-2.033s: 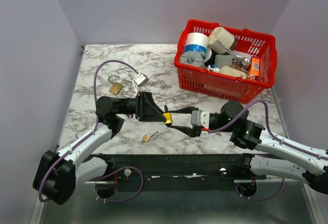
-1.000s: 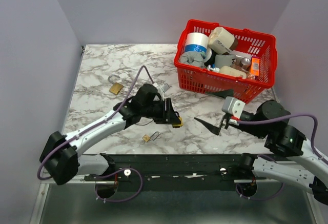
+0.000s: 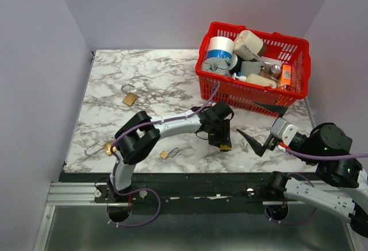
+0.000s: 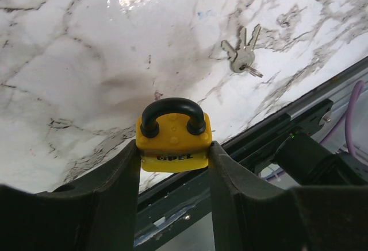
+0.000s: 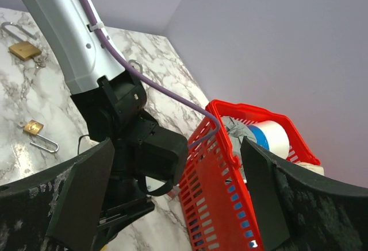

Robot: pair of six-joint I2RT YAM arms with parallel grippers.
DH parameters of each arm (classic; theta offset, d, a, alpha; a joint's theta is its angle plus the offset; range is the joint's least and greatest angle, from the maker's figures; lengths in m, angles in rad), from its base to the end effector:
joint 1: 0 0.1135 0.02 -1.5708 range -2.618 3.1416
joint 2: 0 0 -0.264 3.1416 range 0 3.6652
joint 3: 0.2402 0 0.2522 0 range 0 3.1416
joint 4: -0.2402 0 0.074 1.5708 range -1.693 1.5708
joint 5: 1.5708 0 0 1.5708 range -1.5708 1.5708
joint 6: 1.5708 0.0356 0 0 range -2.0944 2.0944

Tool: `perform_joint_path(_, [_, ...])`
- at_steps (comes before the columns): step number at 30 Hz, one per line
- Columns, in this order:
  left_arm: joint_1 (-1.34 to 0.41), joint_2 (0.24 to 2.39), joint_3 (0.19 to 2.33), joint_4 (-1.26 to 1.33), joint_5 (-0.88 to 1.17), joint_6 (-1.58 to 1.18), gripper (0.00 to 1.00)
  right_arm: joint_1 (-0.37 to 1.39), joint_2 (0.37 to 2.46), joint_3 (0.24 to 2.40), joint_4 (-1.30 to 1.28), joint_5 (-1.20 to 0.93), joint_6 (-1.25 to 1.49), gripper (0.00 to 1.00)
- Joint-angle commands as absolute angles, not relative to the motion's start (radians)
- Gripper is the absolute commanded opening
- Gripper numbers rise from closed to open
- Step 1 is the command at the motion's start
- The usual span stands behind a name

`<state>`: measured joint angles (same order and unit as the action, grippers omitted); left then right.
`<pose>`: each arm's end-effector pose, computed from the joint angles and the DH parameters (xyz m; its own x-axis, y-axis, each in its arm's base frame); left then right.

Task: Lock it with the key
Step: Place the lock at the center of the board.

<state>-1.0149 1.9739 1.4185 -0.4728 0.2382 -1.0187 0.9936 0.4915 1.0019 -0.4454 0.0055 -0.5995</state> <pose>0.2142 -0.3607 0.1852 -0.9946 0.0330 -0.0988 0.0819 0.8340 -0.5456 0.0444 0.0678 0.4172 0.5004 -0.2655 -0.8241 -0.6694 0.4850 -0.5627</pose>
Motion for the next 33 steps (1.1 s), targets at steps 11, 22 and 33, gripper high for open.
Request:
perform_joint_path(11, [-1.022, 2.066, 1.48, -0.397, 0.311, -1.057, 0.02, 0.988, 0.479, 0.982, -0.46, -0.015, -0.551, 1.0])
perform_joint_path(22, [-1.014, 2.083, 1.494, -0.433, 0.285, -1.071, 0.43, 0.989, 0.476, 0.977, -0.46, -0.017, -0.545, 1.0])
perform_joint_path(33, [-1.002, 2.053, 1.474, -0.417, 0.288, -1.072, 0.76, 0.989, 0.488, 0.976, -0.457, -0.032, -0.528, 1.0])
